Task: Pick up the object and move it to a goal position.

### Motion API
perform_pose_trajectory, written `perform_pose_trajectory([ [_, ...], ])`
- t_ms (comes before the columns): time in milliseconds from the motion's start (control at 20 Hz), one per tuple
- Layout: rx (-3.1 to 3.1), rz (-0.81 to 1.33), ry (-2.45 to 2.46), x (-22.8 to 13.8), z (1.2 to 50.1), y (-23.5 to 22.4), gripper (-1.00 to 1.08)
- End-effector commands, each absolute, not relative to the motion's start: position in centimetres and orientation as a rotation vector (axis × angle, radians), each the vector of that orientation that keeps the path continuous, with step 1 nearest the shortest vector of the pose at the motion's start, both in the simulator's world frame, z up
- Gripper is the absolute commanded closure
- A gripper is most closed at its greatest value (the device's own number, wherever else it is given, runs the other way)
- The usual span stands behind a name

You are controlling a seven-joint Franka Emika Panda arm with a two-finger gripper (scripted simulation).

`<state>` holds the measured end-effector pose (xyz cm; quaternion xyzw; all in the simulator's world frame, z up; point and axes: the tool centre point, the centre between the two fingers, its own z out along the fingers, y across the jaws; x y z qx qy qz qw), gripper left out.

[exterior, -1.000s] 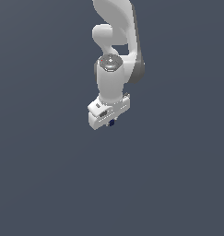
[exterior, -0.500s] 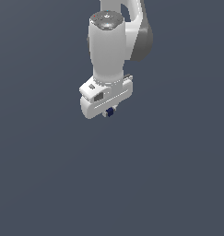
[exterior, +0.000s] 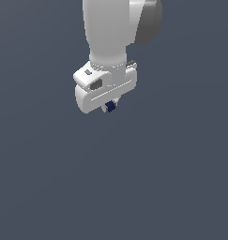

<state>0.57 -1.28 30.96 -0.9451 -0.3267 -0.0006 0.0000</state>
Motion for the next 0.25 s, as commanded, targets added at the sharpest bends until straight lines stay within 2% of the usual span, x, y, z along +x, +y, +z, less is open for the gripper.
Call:
perform_pose_trajectory([
  [0, -2.969, 0.000, -1.026, 0.78, 31.59, -1.33, 1.08],
  [200, -2.969, 0.000, -1.026, 0.91, 31.91, -1.36, 1.08],
])
